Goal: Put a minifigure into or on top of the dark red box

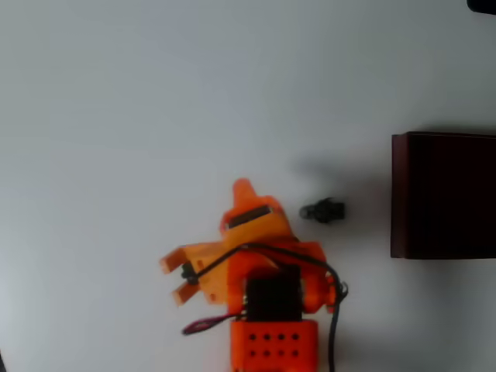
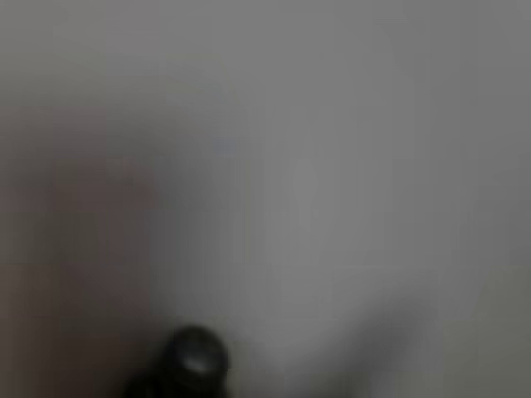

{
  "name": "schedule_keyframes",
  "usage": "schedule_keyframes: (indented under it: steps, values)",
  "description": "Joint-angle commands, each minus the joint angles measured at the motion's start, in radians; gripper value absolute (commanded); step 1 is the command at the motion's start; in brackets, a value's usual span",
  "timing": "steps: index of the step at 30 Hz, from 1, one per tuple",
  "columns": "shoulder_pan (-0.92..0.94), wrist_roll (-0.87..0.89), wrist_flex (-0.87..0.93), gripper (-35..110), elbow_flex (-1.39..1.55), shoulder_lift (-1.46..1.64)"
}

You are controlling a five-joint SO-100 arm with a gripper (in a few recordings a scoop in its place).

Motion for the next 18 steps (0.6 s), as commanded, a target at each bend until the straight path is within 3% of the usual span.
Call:
schedule_keyframes:
  steps: [1,7,18]
  values:
    - [0.057,-0.077,-0.025,34,-0.06,-0.064]
    - [0.175,-0.143,-0.044,42,-0.086,-0.156]
    - [0.376,-0.207,-0.055,41,-0.153,-0.324]
